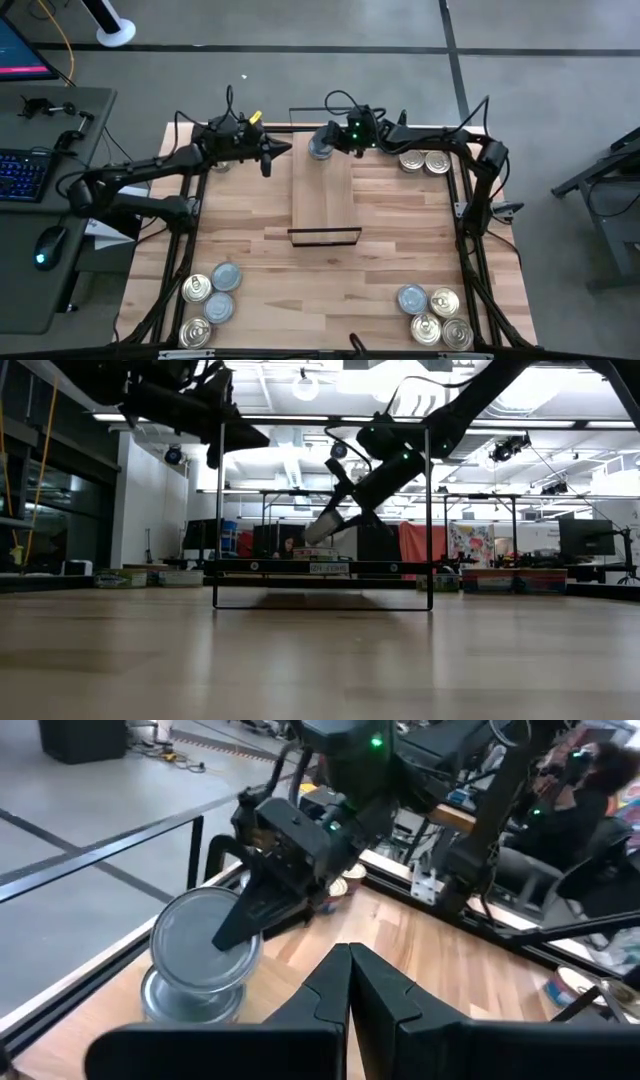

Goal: Stack canned seafood by type on shelf
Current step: Stack the green tuna can on top of the green tuna can

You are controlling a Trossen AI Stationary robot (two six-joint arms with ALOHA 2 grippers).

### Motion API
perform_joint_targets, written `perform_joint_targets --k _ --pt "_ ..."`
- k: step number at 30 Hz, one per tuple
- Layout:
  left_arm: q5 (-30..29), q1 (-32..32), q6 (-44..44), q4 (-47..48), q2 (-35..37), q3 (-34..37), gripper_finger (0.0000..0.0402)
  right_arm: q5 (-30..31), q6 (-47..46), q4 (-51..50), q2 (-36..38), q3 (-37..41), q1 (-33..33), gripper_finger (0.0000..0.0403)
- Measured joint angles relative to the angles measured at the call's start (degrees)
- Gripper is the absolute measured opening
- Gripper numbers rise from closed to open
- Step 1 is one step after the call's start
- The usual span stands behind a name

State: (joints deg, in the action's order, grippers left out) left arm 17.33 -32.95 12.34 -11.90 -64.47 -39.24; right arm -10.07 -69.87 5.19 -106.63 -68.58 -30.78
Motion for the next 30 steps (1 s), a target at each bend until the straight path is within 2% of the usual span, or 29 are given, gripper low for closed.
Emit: perform_joint_targets --k 4,9,16,19,23,30 --pt "6.22 -2.71 0.08 0.0 0.03 0.0 0.0 3.65 -2.47 0.0 0.02 0.0 1.63 0.0159" --pt "11.29 -4.77 0.91 0.0 0.09 0.0 0.0 4.69 -6.97 0.15 -0.14 0.0 3.02 0.0167" --pt "11.73 -5.57 0.98 0.07 0.09 -0.02 0.0 8.83 -8.99 0.17 -0.22 -0.03 3.97 0.017" --pt "11.73 -5.7 1.01 0.05 0.09 -0.02 0.0 6.56 -9.14 -2.15 -0.26 -1.33 3.82 0.0171" --pt "11.19 -5.72 1.01 0.0 0.09 -0.02 0.0 5.03 -6.13 -11.38 -0.47 -4.03 3.81 0.0167" --pt "10.81 -5.72 1.56 -0.09 0.09 -0.04 0.0 3.45 -3.28 -13.13 -2.18 -7.69 3.13 0.0154"
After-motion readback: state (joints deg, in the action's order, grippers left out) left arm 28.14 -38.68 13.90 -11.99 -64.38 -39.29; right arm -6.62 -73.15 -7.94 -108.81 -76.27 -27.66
